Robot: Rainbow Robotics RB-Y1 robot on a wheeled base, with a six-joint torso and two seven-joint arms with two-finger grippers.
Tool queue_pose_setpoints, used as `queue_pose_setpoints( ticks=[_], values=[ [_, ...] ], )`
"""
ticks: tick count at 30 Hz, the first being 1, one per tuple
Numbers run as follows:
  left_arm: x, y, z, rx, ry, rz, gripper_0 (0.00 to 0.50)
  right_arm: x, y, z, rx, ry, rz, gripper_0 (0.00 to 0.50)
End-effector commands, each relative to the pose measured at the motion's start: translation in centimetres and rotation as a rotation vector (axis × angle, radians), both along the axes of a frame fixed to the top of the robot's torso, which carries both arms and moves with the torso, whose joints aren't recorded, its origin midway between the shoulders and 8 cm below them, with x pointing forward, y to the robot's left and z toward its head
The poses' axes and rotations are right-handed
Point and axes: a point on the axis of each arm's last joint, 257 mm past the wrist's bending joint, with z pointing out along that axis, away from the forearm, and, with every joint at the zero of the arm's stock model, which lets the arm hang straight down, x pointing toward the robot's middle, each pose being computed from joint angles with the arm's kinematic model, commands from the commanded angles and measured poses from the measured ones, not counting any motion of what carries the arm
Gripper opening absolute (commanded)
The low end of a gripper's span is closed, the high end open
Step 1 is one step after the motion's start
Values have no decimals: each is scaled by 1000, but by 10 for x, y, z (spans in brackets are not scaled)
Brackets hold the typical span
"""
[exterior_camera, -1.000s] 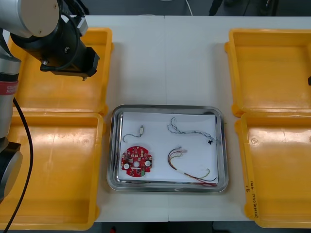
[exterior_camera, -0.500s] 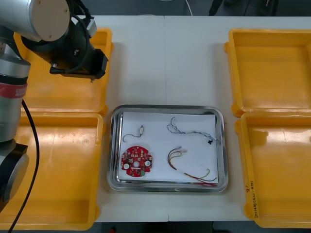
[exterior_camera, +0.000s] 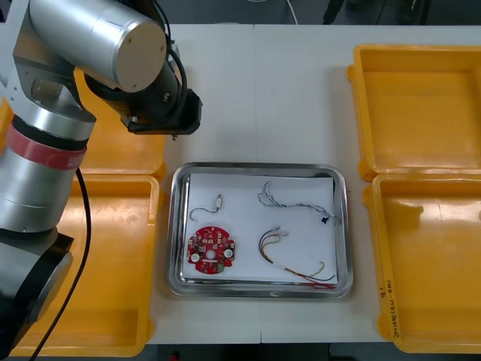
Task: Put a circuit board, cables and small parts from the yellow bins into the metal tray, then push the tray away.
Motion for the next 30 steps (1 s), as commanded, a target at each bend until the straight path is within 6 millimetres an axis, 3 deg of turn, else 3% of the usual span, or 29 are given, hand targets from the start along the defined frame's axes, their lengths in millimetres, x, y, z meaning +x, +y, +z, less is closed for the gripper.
queue_pose_setpoints(
  ticks=[1,7,16,22,30],
  values=[
    [-16,-28,-13,-9,-9,16,0,-12,-10,10,-85,-29,50,500],
    [-31,-39,-36,23,8,12,0,-25,-1,-4,-72,-17,61,500],
    [-52,-65,-72,0,33,39,0,-29,16,-11,-36,-22,71,500],
    [-58,-79,-95,-30,22,49,0,-44,4,-4,-47,-37,36,500],
    [-65,-75,-117,-17,34,57,0,-54,-2,0,-34,-17,16,500]
  ],
)
